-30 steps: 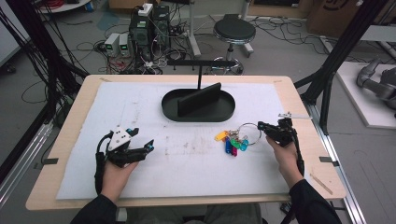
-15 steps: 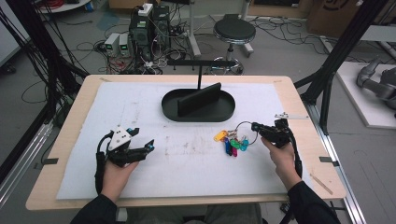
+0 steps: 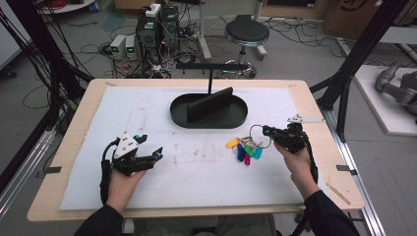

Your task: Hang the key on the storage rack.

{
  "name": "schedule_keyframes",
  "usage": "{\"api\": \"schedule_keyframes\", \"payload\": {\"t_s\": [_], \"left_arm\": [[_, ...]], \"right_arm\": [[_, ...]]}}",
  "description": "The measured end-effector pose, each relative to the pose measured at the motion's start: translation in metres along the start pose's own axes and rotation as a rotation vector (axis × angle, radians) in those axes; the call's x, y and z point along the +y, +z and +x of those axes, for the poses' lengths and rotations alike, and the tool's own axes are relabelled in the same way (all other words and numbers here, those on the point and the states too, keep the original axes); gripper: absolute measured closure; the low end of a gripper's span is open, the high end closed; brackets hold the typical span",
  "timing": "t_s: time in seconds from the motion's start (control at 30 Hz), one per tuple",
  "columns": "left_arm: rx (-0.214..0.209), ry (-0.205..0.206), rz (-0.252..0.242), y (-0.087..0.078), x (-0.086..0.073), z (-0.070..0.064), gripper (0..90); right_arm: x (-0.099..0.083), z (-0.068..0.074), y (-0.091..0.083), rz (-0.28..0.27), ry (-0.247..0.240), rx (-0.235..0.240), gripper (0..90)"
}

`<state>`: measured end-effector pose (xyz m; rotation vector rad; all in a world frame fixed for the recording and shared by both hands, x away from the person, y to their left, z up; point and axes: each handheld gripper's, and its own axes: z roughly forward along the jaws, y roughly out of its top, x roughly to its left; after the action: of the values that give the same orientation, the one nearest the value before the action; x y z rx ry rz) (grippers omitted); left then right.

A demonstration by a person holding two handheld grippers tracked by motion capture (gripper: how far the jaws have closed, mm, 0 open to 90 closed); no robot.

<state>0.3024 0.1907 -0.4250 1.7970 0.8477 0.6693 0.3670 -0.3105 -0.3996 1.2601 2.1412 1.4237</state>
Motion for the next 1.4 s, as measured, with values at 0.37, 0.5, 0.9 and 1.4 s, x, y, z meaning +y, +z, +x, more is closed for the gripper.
{"api": "schedule_keyframes", "payload": {"t_s": [0.37, 0.5, 0.9, 1.4], "left_arm": [[-0.008, 0.003, -0.001, 0.001, 0.000, -0.001, 27.4], [-0.007, 0.003, -0.001, 0.001, 0.001, -0.002, 27.4], [-0.006, -0.004, -0.013, -0.001, 0.002, 0.000, 27.4], [-0.019, 0.005, -0.023, -0.002, 0.002, -0.001, 27.4]], "right_arm": [[0.016, 0.004, -0.017, -0.061, -0.034, 0.049, 87.6], [0.020, 0.006, -0.019, -0.067, -0.053, 0.066, 87.6], [0.038, 0.014, -0.028, -0.093, -0.116, 0.092, 87.7], [0.078, 0.022, -0.035, -0.140, -0.190, 0.122, 87.8]]}}
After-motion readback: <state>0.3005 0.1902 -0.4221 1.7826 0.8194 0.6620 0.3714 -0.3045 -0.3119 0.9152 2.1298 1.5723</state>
